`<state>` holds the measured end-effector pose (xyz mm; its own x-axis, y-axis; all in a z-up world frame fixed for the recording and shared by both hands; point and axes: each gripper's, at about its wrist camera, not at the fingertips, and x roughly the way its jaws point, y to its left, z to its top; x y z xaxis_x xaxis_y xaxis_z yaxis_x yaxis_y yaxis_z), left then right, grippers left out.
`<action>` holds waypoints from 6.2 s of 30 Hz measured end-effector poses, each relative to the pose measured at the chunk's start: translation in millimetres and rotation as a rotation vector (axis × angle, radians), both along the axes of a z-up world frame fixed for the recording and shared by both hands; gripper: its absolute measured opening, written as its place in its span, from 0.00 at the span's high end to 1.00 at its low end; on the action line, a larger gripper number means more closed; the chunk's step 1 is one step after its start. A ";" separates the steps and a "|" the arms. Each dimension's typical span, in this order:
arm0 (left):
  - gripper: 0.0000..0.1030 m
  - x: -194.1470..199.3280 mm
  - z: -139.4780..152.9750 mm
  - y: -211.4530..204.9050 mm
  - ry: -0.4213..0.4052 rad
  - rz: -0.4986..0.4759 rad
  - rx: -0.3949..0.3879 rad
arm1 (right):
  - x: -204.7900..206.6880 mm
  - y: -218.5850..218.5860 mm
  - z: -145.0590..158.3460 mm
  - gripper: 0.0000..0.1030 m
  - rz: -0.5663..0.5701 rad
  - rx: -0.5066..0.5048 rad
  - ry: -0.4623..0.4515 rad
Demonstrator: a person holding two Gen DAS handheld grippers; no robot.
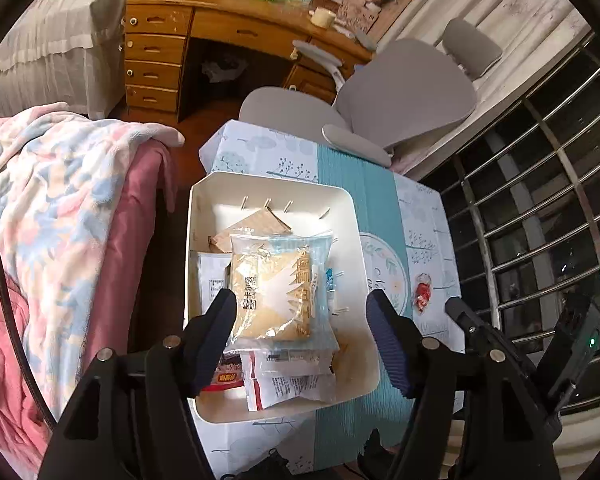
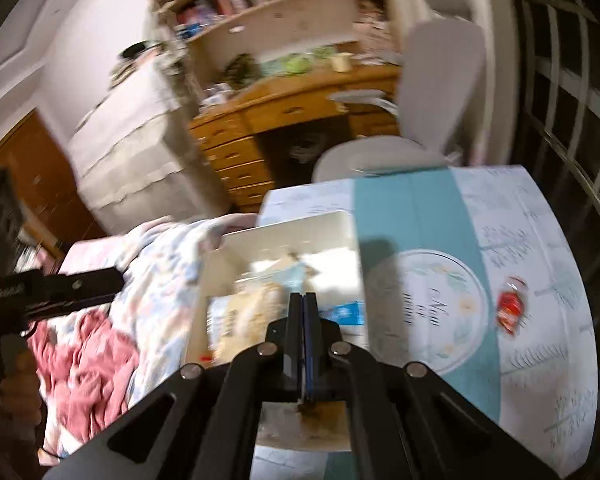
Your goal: Organize snacks
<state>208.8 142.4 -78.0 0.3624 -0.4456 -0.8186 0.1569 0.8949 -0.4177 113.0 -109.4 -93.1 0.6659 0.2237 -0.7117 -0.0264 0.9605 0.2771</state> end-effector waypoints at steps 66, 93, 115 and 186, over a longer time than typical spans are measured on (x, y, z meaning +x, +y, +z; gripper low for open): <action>0.19 -144.8 -42.7 -63.8 0.033 0.382 0.298 | 42.5 -68.9 -79.3 0.46 0.331 0.084 0.164; 0.19 -159.6 -33.4 -95.1 -0.097 -0.138 0.205 | -180.1 -100.0 -45.5 0.03 -0.261 -0.011 0.313; 0.01 -262.1 33.6 -174.8 -0.148 0.021 0.299 | -234.9 -127.3 34.5 0.00 -0.078 -0.124 0.181; 0.01 -278.0 27.2 -217.5 -0.141 -0.015 0.412 | -237.4 -159.5 0.3 0.00 -0.088 -0.043 0.318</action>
<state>-69.1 -75.1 -50.9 0.4797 -0.0986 -0.8719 0.2013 0.9795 0.0000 -124.3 -268.9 -92.8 0.4247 0.1403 -0.8944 0.1382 0.9663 0.2172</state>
